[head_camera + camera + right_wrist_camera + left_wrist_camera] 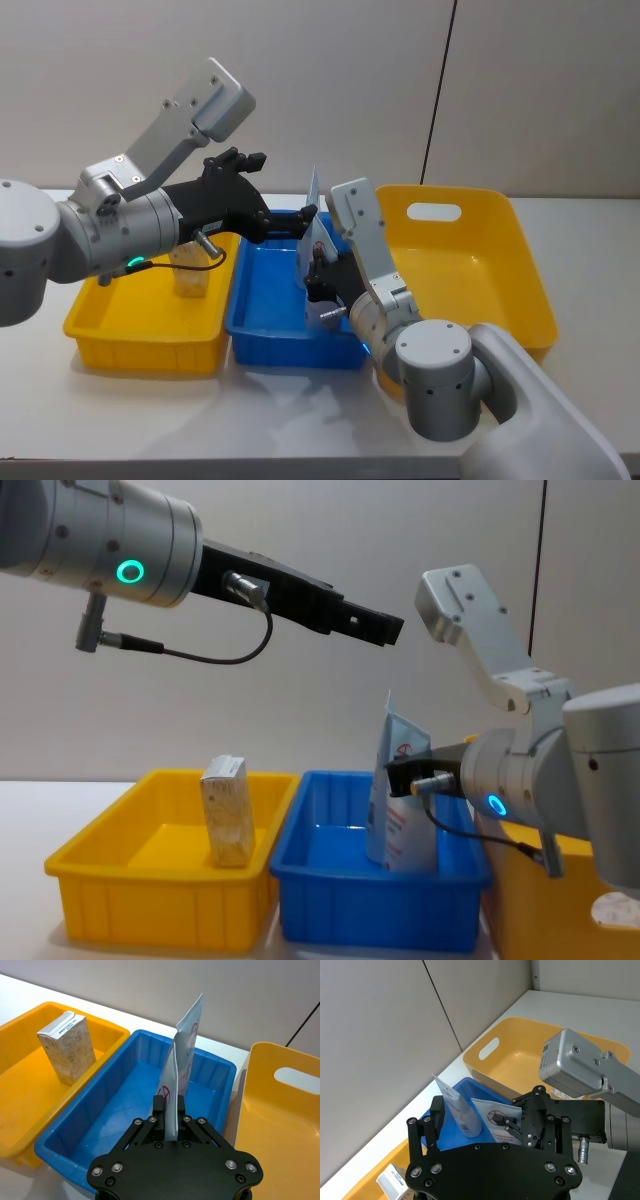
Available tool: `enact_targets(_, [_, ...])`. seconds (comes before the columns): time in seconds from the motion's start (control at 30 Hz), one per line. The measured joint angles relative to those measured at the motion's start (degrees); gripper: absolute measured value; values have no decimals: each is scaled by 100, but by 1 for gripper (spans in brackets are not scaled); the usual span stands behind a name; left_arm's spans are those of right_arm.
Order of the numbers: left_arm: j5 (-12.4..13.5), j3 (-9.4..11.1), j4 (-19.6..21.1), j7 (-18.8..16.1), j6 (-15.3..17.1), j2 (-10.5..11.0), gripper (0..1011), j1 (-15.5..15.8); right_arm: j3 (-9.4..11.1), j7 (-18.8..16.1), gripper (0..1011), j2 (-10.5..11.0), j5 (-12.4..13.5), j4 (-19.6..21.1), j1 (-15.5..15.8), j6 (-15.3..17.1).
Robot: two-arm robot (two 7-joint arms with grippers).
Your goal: Bimanual collaborative sorting of washing and personal care products
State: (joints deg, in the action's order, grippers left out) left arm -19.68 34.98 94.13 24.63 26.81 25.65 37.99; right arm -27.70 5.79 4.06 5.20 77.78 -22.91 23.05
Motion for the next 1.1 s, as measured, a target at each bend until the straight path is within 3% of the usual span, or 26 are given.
enact_targets(0.47, [0, 0, 0, 0, 0, 0, 1001, 0, 73, 93, 61, 11, -50, 190, 99, -97])
enact_targets(1.1, [0, 0, 0, 0, 0, 0, 1001, 0, 343, 266, 60, 125, -129, 1114, 377, -302])
